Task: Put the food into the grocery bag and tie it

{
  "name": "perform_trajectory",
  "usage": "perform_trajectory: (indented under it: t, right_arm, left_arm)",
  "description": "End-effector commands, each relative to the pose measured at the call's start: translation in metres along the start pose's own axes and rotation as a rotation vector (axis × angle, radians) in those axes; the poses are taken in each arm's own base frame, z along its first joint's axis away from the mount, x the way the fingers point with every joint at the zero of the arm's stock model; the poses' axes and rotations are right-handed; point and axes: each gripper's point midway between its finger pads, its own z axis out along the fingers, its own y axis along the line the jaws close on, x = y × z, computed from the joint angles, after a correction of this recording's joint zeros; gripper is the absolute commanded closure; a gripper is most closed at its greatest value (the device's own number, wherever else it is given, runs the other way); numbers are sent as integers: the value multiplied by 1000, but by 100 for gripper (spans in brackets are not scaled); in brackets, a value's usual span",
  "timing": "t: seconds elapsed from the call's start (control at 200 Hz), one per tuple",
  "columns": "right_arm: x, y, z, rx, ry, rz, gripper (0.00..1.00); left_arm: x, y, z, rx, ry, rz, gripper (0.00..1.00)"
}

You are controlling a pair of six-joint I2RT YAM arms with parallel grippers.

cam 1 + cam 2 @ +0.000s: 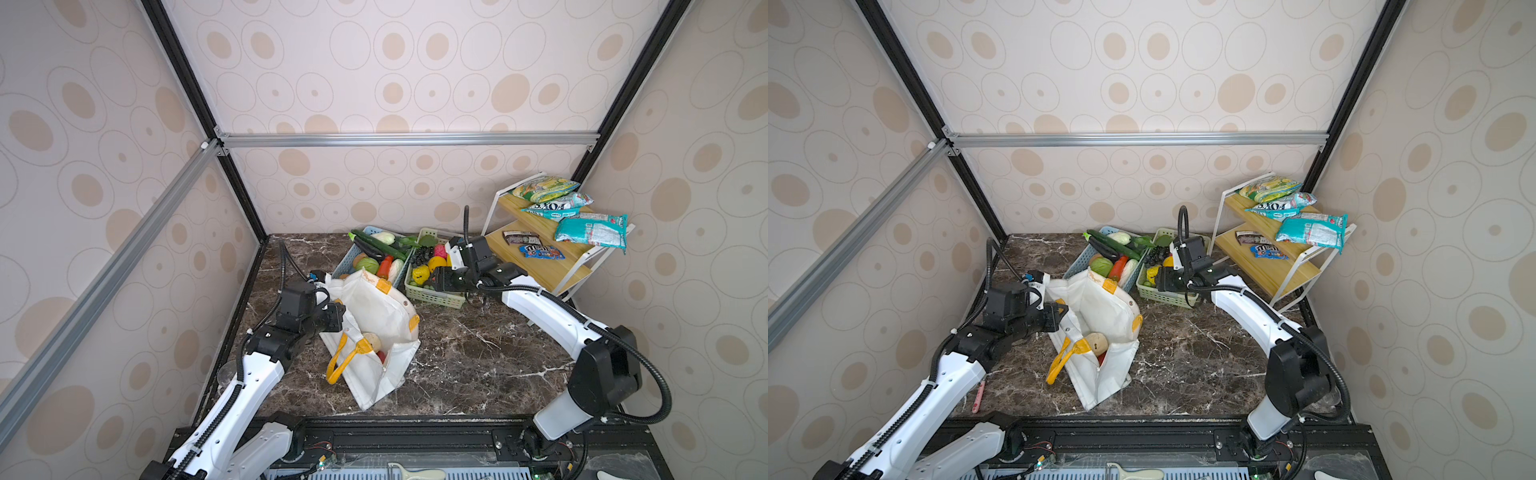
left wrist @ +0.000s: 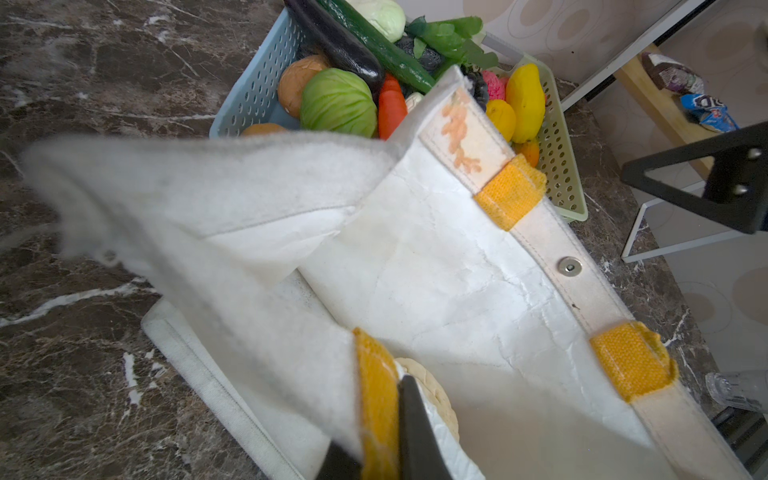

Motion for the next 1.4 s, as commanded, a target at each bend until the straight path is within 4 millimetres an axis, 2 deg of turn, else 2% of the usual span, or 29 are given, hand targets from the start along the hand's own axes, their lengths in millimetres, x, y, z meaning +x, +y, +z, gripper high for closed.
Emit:
perform_trajectory:
  t: [0.0,0.195,0.485,0.67,0.815,1.15,1.391]
  right_arm:
    - [-14,-13,12,86,-15,-38,36]
    - [-28,-21,37,156,1,-66,35]
    - [-34,-24,81,172,35,-55,31]
    - [-38,-27,100,212,38,-88,28]
    - [-33,-25,111,228,55,-109,27]
    - [-15,-9,124,150,117,-106,55]
    - [-7,-5,134,119,184,-96,59]
  left_arm:
    - [-28,-11,-12,26,-92,41,100]
    - [-22,-8,-10,17,-75,40,100]
    - [-15,-4,-4,4,-43,35,100]
    - [-14,-2,2,-3,-22,36,100]
    - [-11,-1,5,-10,-6,33,100]
    - [-8,2,9,-17,6,20,100]
    - [-10,2,9,-21,9,21,100]
